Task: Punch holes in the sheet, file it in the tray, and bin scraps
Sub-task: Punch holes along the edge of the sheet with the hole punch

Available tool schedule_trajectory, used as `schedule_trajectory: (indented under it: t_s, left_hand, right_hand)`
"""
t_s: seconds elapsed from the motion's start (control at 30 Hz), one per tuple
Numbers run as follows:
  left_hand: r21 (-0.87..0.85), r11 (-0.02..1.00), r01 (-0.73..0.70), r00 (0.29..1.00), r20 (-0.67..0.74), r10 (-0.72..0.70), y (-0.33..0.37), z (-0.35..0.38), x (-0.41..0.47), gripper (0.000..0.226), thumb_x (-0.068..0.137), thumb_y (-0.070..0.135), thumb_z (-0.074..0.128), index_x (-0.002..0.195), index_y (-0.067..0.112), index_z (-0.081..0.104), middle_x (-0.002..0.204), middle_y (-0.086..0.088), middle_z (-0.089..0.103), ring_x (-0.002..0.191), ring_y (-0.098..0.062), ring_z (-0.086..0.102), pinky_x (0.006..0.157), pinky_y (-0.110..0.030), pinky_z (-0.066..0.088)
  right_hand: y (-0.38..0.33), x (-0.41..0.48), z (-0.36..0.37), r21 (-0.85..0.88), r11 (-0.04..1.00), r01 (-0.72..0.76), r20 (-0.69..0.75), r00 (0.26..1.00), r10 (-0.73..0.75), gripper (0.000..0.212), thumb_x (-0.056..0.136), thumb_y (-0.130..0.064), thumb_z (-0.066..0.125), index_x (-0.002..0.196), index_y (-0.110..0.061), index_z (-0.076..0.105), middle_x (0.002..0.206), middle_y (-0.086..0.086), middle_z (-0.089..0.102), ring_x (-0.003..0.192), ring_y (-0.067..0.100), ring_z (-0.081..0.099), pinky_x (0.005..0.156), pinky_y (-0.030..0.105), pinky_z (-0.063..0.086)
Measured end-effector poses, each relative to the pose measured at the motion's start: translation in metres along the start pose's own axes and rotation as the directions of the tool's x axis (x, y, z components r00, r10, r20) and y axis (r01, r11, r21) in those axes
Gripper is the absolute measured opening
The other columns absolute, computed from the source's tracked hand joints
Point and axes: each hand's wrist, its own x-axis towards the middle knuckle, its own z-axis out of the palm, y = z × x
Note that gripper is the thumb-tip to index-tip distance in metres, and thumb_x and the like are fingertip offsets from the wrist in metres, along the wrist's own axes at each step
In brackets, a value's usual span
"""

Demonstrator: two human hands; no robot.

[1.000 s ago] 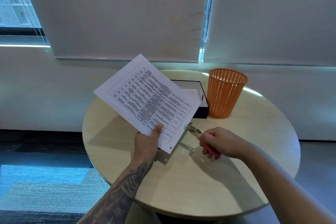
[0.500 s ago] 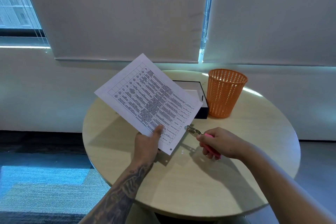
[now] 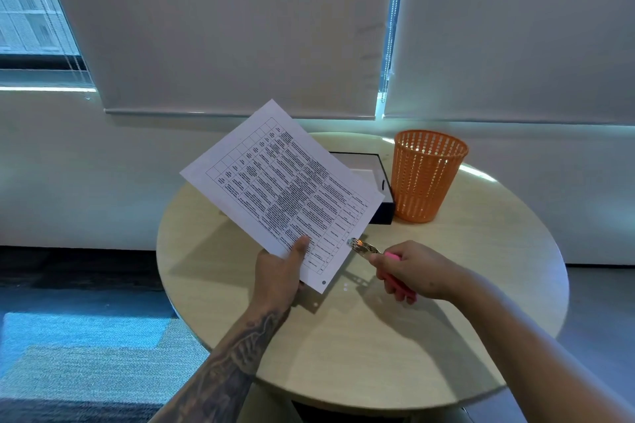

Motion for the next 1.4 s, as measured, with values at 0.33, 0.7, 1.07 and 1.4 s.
schedule_trajectory:
  t_s: [0.33,0.7,1.07,1.4]
  left_hand:
    - [-0.015,0.999,0.029,0.999,0.014,-0.029,-0.002,-0.001,0.002,0.052,0.081,0.045,0.078,0.101,-0.001,0.067,0.081,-0.018,0.074,0.048,-0.019,0.063,0.037,-0.023,0.043]
    - [0.01,1.0,0.0,1.0,0.029,0.0,-0.001,0.0,-0.003,0.035,0.086,0.035,0.076,0.097,0.003,0.069,0.079,-0.008,0.075,0.057,-0.018,0.069,0.043,-0.022,0.048]
    - [0.07,0.996,-0.054,0.995,0.085,0.048,-0.001,0.003,-0.003,0.018,0.091,0.027,0.072,0.077,0.017,0.07,0.073,0.002,0.076,0.064,-0.019,0.073,0.054,-0.035,0.057]
    - [0.133,0.99,-0.044,0.995,0.095,0.031,-0.002,0.004,0.0,0.021,0.093,0.03,0.07,0.081,0.013,0.072,0.077,-0.005,0.076,0.068,-0.024,0.074,0.061,-0.043,0.061]
  right_hand:
    - [0.002,0.001,0.002,-0.019,1.0,-0.005,0.008,1.0,0.005,0.044,0.102,-0.045,0.052,0.081,-0.007,0.063,0.065,0.008,0.064,0.055,0.022,0.057,0.048,0.027,0.045]
    - [0.006,0.008,0.0,-0.06,0.998,-0.026,0.054,0.998,0.029,0.047,0.101,-0.047,0.051,0.08,-0.007,0.063,0.063,0.008,0.064,0.053,0.022,0.059,0.048,0.029,0.046]
    - [0.004,0.015,0.001,-0.189,0.98,-0.061,0.091,0.993,0.079,0.052,0.101,-0.049,0.049,0.071,-0.008,0.063,0.055,0.01,0.064,0.042,0.024,0.055,0.047,0.028,0.049]
    - [0.0,0.024,0.002,-0.255,0.96,-0.113,0.115,0.983,0.146,0.05,0.101,-0.046,0.046,0.075,-0.007,0.063,0.062,0.016,0.066,0.043,0.026,0.053,0.044,0.029,0.048]
